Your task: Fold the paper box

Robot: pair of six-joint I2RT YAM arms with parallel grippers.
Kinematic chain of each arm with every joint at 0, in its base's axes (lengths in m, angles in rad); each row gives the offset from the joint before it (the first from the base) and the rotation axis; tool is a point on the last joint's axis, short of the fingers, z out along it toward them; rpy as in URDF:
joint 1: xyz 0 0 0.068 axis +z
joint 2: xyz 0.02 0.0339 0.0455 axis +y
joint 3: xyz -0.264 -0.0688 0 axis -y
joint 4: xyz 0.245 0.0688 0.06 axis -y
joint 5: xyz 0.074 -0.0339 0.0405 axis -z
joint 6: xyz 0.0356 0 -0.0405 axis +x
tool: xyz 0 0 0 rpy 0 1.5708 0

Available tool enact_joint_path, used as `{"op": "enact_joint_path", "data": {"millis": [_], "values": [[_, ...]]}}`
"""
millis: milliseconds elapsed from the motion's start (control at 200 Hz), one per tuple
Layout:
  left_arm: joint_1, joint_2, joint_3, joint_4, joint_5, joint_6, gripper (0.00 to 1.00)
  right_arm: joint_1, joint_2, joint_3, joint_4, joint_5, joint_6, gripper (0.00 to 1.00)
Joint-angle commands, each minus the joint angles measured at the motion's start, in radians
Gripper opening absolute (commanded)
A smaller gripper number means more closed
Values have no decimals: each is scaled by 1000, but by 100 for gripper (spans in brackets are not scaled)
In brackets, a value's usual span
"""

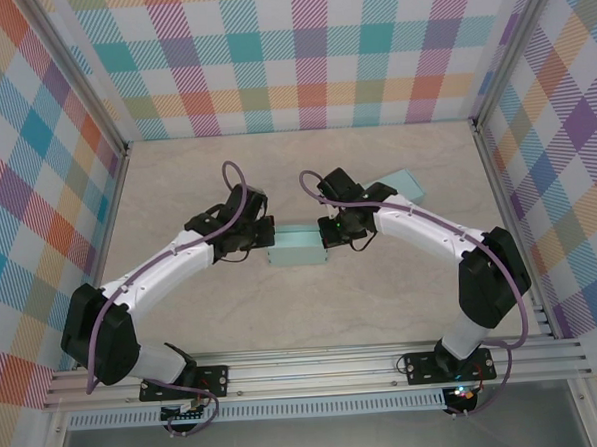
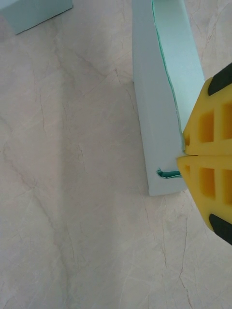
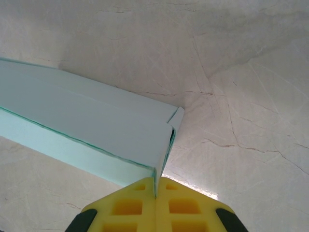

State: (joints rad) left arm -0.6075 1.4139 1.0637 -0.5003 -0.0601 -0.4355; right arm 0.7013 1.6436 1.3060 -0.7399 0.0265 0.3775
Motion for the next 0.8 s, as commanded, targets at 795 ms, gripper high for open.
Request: {"op": "enact_joint_path", "data": {"millis": [795], "values": [[-33, 8, -98, 43, -133, 78, 0, 16, 10, -12, 44, -46, 21, 0]]}}
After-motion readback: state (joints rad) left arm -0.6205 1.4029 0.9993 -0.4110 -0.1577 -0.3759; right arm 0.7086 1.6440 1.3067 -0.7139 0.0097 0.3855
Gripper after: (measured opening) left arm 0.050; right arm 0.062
